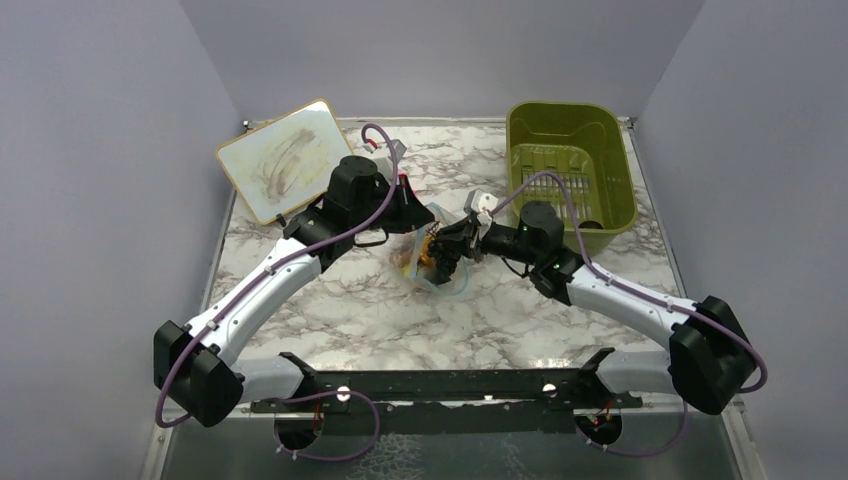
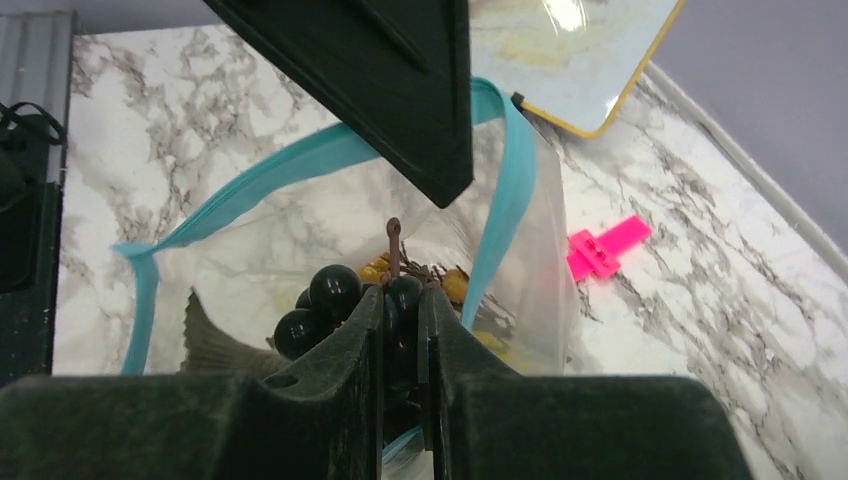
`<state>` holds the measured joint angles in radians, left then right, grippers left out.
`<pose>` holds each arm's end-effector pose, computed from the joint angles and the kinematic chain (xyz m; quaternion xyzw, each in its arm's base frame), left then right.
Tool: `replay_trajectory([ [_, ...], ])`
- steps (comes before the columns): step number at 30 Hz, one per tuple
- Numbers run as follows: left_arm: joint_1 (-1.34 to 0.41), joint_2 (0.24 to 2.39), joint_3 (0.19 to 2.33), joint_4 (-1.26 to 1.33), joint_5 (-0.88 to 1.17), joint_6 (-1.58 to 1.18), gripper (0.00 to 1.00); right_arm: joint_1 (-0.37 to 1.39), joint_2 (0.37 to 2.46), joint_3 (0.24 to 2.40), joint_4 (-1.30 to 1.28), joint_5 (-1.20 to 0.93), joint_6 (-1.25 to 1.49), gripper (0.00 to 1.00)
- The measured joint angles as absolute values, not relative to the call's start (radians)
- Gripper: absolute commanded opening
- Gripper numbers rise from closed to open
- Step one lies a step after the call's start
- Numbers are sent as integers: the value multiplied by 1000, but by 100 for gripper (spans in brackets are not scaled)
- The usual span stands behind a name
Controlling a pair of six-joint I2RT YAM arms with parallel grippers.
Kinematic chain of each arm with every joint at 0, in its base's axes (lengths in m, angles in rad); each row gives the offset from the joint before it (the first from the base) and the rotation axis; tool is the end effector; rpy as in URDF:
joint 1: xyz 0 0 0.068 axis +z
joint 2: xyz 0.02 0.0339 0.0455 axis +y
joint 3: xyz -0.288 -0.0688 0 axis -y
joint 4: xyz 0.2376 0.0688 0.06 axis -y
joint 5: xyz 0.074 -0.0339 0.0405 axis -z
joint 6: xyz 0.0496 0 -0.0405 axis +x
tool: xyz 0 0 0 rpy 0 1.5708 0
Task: Place the food in the zip-top bag and seal the zipper
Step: Place the fake fruit in the zipper food storage bag.
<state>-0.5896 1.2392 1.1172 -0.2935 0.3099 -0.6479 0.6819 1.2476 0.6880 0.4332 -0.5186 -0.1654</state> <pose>0.2246 -0.1684 0.3675 0.0601 0.8298 -0.4182 0.3645 0.2002 0.1942 0.2965 -0.4527 0.5915 0.3492 0.5686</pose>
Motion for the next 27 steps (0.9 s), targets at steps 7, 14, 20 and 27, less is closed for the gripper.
replay_trajectory([
  [7,-590,1234,1116,-294,310,-645,0,682,1288,744,334,-498,-191,41],
  [14,-590,1234,1102,-292,310,-636,0,682,1209,750,258,-503,-167,58],
  [20,-590,1229,1083,-293,309,-629,0,682,1095,750,236,-503,-80,62],
  [27,-590,1225,1076,-292,297,-604,0,683,1053,854,97,-402,121,74],
])
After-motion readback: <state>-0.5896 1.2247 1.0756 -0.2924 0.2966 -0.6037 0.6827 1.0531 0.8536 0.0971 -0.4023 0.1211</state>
